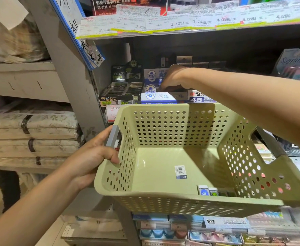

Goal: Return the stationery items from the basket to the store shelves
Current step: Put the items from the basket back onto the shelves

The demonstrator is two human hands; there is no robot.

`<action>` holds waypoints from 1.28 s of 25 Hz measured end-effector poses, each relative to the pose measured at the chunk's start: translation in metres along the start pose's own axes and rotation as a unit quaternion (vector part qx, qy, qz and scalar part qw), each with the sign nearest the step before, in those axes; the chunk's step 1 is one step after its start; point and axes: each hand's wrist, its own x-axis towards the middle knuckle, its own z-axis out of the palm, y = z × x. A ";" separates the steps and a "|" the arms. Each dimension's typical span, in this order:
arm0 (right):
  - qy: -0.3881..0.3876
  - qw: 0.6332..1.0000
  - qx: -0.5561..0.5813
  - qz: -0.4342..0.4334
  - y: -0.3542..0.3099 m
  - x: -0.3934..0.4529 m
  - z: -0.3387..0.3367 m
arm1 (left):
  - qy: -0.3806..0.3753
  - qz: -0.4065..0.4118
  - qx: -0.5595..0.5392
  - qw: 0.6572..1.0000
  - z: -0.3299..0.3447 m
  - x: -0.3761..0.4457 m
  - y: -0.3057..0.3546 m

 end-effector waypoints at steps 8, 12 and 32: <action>0.227 0.970 -0.020 -0.090 -0.020 -0.061 0.009 | 0.005 0.004 0.003 1.000 0.001 -0.001 0.001; 0.128 0.984 0.011 -0.126 -0.021 -0.118 0.015 | 0.002 0.001 -0.002 1.000 0.001 -0.001 0.002; -0.413 0.824 -0.388 0.015 0.048 -0.138 0.126 | 0.009 0.008 0.013 1.000 0.004 -0.002 0.003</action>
